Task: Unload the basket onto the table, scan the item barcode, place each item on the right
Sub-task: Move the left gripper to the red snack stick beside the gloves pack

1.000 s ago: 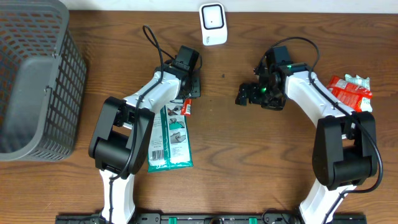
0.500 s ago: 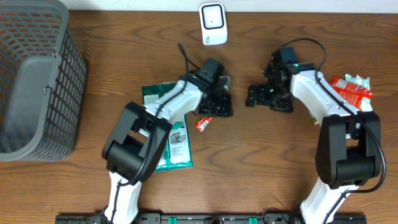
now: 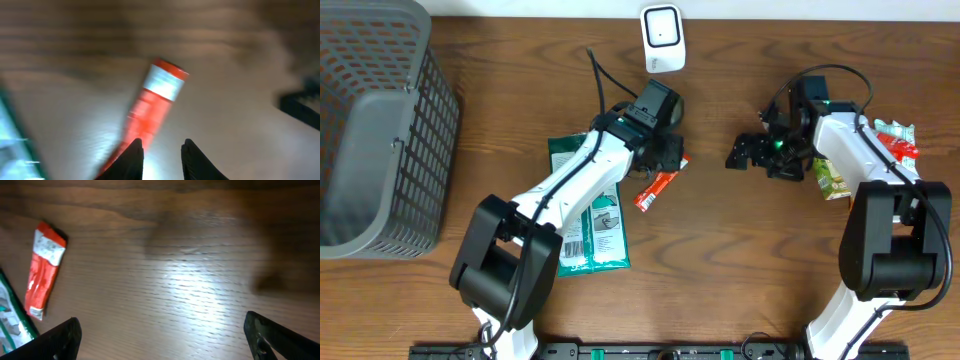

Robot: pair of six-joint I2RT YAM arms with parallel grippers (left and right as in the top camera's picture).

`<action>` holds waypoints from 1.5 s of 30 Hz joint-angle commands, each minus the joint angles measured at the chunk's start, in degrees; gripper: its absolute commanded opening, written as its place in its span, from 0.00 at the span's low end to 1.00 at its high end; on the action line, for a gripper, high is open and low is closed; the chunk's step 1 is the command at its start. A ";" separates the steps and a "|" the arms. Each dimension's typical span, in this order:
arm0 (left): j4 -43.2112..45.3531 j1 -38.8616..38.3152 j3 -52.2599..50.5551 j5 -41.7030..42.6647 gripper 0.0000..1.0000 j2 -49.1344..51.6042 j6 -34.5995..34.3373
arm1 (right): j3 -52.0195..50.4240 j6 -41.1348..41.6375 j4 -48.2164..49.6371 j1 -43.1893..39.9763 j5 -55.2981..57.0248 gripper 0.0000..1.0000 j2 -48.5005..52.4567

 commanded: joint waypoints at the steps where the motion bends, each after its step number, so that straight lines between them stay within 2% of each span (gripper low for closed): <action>1: 1.31 0.09 -0.42 -13.00 0.28 3.32 -0.59 | -0.35 -1.44 0.44 1.40 -1.90 0.99 -1.31; 11: 6.56 -0.04 -0.44 -12.07 0.28 12.41 -0.59 | -0.35 -1.44 0.81 1.77 -1.88 0.99 -1.31; 14: 5.84 -0.57 -0.44 -5.38 0.28 12.83 -0.55 | -0.35 -1.44 0.83 1.77 -1.55 0.99 -1.31; 20: 3.54 -2.82 -0.44 13.92 0.24 12.76 3.39 | -0.35 -1.44 0.74 1.79 -1.51 0.99 -1.31; 23: 2.01 -4.28 -0.44 16.57 0.23 12.76 3.56 | -0.35 -1.44 0.70 1.77 -1.51 1.00 -1.31; 29: 0.33 -4.52 -0.22 15.13 0.23 8.81 3.52 | -0.35 -3.10 -0.04 1.79 -1.53 0.99 -1.31; 39: -2.62 0.70 -0.07 0.50 0.29 -1.05 1.81 | -0.35 -4.44 0.70 3.58 -1.53 0.99 -1.31; 42: -4.68 1.75 -0.33 -6.12 0.28 -0.33 1.81 | -0.35 -4.44 1.11 4.55 -1.51 0.99 -1.31; 43: -5.11 1.86 -0.50 -7.39 0.24 0.11 1.81 | -0.35 -4.42 1.22 4.87 -1.51 0.99 -1.31; 45: -6.27 1.86 -0.90 -9.27 0.23 1.36 1.81 | -0.35 -4.42 1.46 5.57 -1.51 0.99 -1.31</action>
